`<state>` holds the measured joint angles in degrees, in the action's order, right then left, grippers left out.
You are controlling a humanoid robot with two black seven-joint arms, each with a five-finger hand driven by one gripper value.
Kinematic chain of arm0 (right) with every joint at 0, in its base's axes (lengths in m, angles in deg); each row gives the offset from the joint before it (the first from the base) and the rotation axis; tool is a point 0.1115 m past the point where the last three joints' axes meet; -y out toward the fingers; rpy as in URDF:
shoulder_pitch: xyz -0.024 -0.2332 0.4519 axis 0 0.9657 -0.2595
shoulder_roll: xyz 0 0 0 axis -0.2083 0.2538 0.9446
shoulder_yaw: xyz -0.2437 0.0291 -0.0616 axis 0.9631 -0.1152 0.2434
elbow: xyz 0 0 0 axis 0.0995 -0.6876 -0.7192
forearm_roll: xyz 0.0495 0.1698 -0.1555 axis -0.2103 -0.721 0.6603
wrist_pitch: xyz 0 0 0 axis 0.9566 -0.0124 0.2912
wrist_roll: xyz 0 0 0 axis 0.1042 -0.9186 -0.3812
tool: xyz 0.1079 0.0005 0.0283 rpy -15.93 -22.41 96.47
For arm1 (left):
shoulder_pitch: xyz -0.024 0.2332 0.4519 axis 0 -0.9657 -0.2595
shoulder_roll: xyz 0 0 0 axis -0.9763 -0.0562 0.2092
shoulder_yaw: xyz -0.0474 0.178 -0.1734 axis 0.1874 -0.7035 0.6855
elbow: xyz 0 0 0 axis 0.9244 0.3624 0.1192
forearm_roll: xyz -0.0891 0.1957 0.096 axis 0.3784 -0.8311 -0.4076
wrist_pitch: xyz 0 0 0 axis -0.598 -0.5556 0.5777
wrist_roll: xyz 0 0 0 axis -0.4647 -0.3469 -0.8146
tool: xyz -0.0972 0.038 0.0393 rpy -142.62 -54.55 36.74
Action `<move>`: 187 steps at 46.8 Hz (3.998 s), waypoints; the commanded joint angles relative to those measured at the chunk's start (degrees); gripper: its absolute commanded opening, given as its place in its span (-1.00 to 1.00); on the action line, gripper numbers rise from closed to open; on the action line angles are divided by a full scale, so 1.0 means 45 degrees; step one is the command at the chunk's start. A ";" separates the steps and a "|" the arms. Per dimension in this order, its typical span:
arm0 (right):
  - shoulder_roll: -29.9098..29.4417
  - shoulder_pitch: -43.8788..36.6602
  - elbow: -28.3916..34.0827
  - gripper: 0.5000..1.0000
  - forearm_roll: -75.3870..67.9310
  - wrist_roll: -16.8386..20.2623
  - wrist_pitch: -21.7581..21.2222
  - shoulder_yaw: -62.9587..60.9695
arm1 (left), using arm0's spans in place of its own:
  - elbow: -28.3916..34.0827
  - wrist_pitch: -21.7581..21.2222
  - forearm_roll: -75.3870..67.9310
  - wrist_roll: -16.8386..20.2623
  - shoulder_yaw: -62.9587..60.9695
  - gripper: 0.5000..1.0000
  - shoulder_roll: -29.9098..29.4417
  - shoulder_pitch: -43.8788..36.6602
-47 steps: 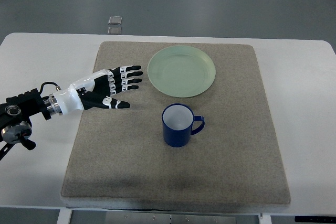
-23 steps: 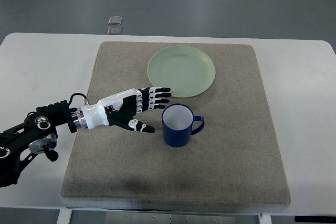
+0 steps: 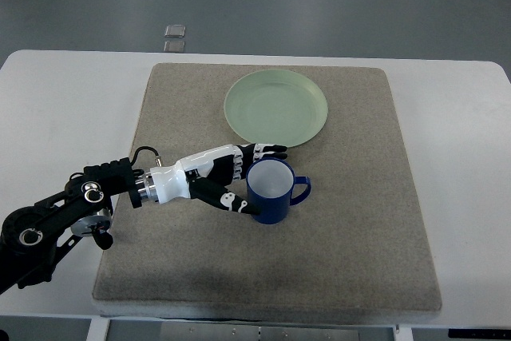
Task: Place cup left of plate with left hand
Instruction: 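Close the left hand fingers around the blue mug's body, then lift the blue mug and carry it past the plate's side, then lower the blue mug onto the pad and open the left hand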
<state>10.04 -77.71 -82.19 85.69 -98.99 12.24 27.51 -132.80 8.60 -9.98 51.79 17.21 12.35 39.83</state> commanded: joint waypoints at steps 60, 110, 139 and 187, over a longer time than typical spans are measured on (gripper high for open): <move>0.0000 0.0000 0.0000 0.73 0.0000 0.0000 0.0000 0.0000 | 0.0281 0.0002 -0.0440 -0.0118 0.0021 0.31 0.0292 0.0042; 0.0000 0.0000 0.0000 0.73 0.0000 0.0000 0.0000 0.0000 | 0.1275 -0.1564 -0.0089 -0.0079 0.3907 -1.00 -0.0821 0.0882; 0.0000 0.0000 0.0000 0.73 0.0000 0.0000 0.0000 0.0000 | 0.3639 -0.3753 0.1102 0.0136 0.3849 -1.00 -0.0685 0.0706; 0.0000 0.0000 0.0000 0.73 0.0000 0.0000 0.0000 0.0000 | 0.3699 -0.3694 0.2174 0.0292 0.3829 0.99 -0.0684 0.0608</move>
<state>10.04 -77.71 -82.19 85.69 -98.99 12.24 27.51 -116.15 -8.04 -3.04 53.16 34.30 9.64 42.44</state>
